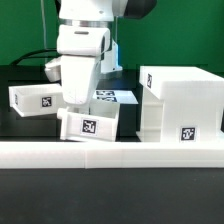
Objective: Assemble drawer
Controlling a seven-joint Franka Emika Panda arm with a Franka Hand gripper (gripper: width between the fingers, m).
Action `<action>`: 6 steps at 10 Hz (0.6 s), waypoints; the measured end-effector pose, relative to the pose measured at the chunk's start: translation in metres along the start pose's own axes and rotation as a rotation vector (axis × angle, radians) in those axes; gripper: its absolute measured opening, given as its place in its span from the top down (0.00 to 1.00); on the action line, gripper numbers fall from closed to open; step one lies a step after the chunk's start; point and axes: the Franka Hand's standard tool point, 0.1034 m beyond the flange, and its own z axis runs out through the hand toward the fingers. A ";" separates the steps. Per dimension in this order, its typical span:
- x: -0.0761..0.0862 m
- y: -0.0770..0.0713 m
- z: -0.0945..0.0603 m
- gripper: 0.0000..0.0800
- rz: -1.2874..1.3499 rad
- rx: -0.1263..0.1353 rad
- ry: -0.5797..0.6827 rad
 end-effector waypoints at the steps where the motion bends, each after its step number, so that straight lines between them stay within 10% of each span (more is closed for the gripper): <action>1: 0.012 0.002 -0.001 0.95 -0.011 -0.002 0.005; 6: 0.010 0.005 0.000 0.95 -0.014 -0.013 0.008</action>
Offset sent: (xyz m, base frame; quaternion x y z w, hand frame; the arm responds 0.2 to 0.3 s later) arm 0.0000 0.0000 0.0000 0.0000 0.0000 0.0000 1.0000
